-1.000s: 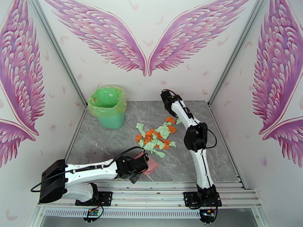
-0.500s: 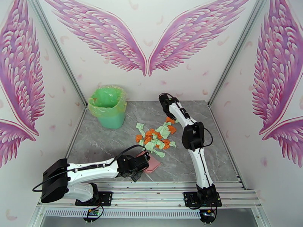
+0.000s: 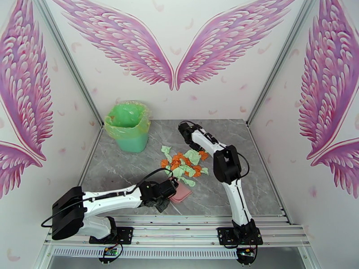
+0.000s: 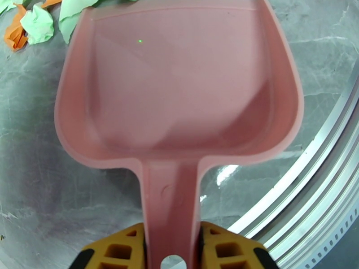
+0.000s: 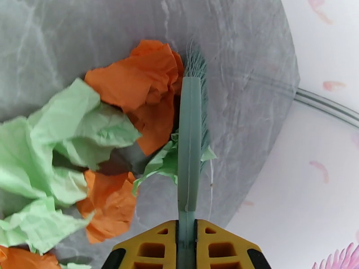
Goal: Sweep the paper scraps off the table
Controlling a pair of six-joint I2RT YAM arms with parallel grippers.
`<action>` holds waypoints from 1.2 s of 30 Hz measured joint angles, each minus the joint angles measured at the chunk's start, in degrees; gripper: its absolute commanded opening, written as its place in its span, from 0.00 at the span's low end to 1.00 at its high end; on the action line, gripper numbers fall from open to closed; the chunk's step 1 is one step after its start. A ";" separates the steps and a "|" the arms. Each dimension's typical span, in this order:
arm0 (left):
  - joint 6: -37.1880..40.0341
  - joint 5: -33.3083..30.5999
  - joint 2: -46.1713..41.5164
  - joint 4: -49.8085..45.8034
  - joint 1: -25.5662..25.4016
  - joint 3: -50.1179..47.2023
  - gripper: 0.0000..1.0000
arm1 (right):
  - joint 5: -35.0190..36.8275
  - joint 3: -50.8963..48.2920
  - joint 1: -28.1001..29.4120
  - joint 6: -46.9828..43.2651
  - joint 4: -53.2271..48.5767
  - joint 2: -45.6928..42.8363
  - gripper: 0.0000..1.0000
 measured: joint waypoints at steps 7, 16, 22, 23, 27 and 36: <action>1.44 0.26 3.26 1.79 1.44 1.42 0.00 | -3.02 -6.34 3.54 1.97 -0.59 -5.49 0.00; 2.93 1.14 6.25 2.67 2.67 4.76 0.00 | -5.33 -13.35 8.44 6.45 -1.53 -10.73 0.00; 3.78 1.36 8.20 3.06 3.06 6.40 0.00 | -8.63 -17.20 11.56 9.97 -2.47 -14.88 0.00; 3.82 1.38 8.33 3.21 3.21 6.54 0.00 | -9.29 -17.90 12.04 10.64 -2.62 -15.69 0.00; 4.22 1.55 8.94 4.31 3.91 6.69 0.00 | -11.85 -21.03 13.88 12.83 -2.82 -18.93 0.00; 5.46 1.46 9.73 6.78 4.42 6.69 0.00 | -18.64 -24.55 17.07 16.76 -3.93 -25.24 0.00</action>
